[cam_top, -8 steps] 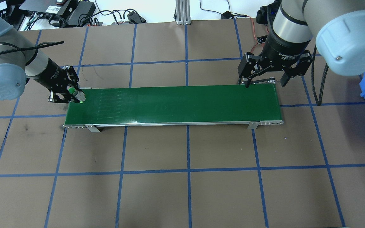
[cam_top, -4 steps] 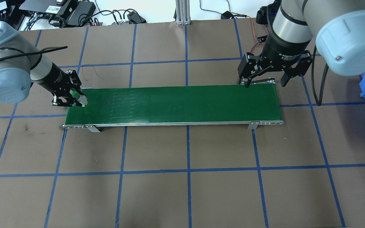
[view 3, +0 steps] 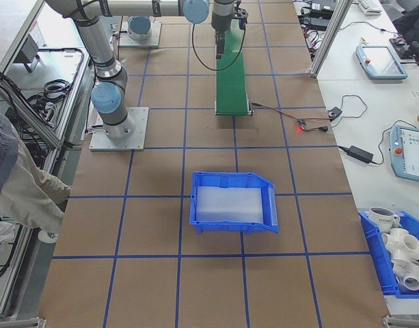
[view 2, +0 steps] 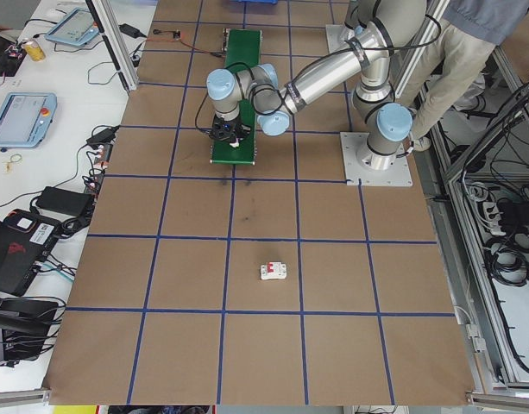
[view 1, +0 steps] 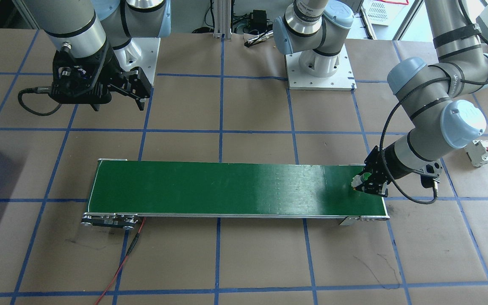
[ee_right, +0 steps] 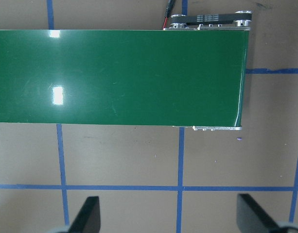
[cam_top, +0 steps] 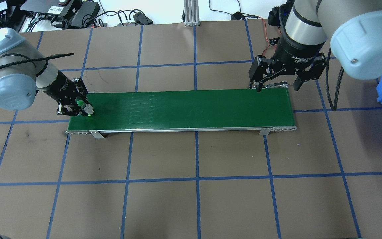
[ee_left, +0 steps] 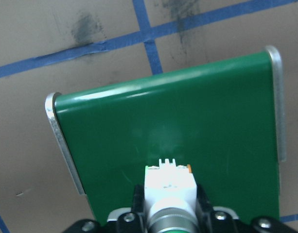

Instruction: Move button from left to right

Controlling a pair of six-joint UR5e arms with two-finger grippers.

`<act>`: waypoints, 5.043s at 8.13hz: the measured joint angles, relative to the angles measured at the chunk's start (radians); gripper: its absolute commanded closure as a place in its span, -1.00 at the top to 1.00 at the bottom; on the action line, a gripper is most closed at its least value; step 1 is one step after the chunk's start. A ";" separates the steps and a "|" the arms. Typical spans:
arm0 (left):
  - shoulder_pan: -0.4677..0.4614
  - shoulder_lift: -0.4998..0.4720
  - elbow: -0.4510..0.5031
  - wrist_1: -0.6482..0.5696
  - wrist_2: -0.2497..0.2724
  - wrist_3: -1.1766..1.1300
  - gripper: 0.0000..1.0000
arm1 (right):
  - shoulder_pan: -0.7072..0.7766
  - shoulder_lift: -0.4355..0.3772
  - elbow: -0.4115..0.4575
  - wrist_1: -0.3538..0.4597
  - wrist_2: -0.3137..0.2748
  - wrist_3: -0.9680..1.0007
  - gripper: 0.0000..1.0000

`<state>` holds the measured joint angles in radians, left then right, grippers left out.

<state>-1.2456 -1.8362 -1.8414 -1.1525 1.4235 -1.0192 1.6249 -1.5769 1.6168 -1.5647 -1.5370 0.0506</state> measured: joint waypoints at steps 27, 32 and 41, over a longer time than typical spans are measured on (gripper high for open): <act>-0.313 0.273 0.437 -0.434 0.141 0.838 1.00 | -0.100 0.271 0.157 -0.301 0.153 -0.033 1.00; -0.313 0.279 0.439 -0.393 0.139 0.848 1.00 | -0.159 0.254 0.187 -0.289 0.226 -0.125 1.00; -0.313 0.291 0.435 -0.378 0.147 0.855 1.00 | -0.155 0.252 0.188 -0.299 0.291 0.006 1.00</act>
<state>-1.5585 -1.5452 -1.4061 -1.5309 1.5708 -0.1643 1.4700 -1.3253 1.8048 -1.8634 -1.2462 0.0564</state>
